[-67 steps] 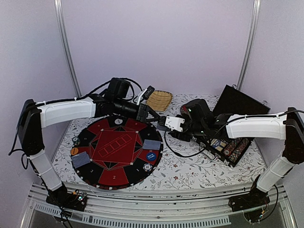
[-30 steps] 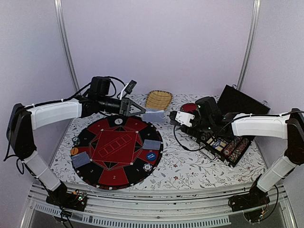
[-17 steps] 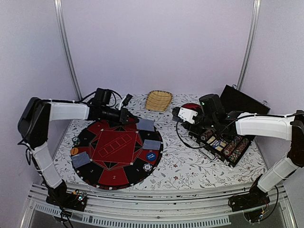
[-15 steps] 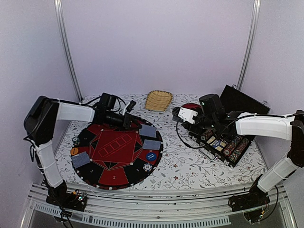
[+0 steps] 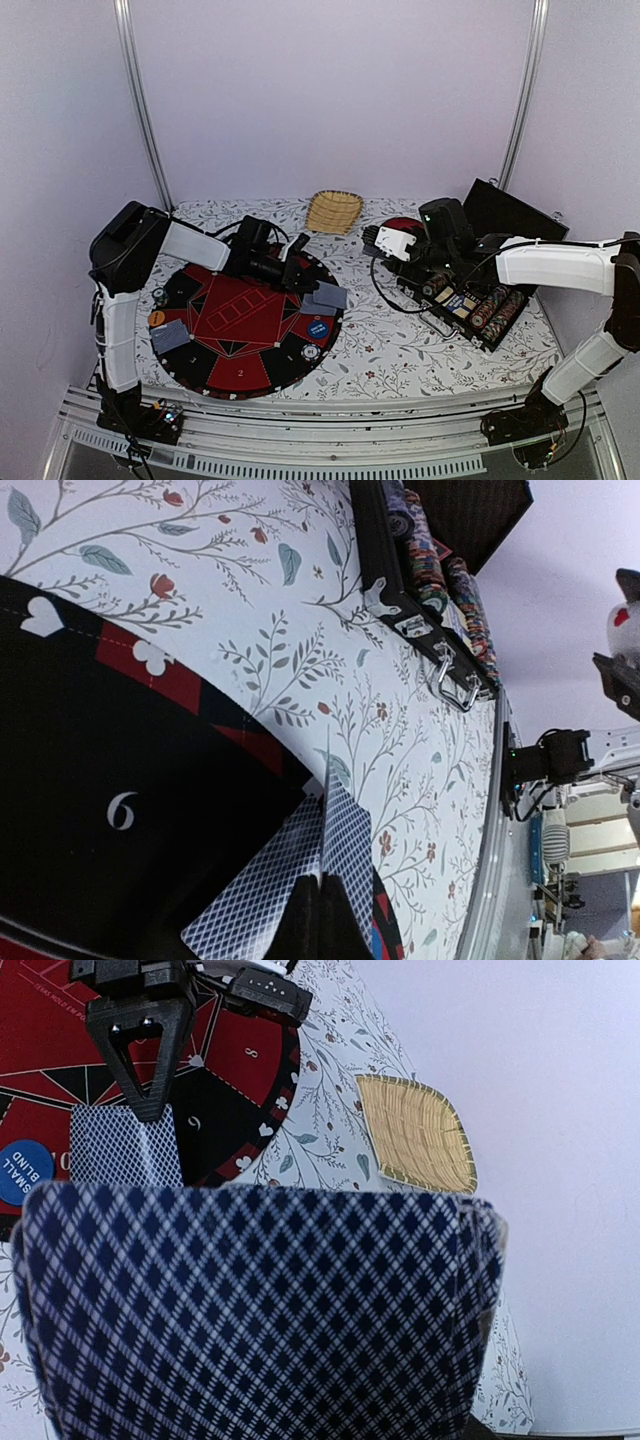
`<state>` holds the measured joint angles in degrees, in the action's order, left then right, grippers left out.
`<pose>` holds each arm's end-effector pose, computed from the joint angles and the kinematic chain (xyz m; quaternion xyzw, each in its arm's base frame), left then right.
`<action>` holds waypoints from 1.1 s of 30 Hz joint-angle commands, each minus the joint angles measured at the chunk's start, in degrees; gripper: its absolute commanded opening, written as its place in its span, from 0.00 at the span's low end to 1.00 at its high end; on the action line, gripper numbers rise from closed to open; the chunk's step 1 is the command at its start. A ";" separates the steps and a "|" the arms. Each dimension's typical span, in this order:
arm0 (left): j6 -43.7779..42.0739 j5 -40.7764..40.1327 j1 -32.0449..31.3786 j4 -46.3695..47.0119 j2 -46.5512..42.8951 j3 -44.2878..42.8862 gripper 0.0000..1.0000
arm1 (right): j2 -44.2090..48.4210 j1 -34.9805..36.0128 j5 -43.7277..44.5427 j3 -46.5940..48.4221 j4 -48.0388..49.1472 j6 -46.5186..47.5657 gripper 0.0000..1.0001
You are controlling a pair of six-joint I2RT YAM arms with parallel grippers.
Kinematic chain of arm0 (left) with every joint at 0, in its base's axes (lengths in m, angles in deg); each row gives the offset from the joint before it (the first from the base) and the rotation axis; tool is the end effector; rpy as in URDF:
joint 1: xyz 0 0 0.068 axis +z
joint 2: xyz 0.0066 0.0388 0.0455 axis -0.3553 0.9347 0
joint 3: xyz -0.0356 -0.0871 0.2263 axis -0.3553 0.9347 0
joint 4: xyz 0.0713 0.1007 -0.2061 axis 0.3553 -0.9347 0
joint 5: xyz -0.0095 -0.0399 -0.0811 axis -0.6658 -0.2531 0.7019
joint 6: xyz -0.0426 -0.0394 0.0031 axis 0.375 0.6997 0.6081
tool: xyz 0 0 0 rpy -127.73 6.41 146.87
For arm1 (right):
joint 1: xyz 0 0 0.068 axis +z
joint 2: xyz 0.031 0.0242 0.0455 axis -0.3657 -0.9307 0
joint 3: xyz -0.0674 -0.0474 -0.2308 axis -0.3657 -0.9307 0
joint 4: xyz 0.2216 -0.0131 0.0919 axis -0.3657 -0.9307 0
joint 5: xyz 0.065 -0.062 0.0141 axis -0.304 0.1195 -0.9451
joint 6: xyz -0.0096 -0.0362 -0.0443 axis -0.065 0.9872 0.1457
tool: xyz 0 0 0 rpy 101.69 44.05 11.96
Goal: Distribute texas hold em gaming equipment
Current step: Distribute the poker card in the small blind area.
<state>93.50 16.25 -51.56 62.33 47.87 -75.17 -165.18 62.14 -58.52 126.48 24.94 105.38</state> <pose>0.3302 -0.2322 0.1047 0.2095 0.8332 -0.4915 0.1428 0.2480 0.2085 0.2255 -0.5688 0.6682 -0.0472 0.4772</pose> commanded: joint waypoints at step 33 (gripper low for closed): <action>-7.16 -3.78 2.62 -8.83 1.55 -2.41 0.16 | 1.74 0.27 -1.87 1.70 -0.54 -0.93 0.48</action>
<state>88.82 14.04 -49.41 57.17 48.79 -76.00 -165.18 62.20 -59.57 126.50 24.85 104.99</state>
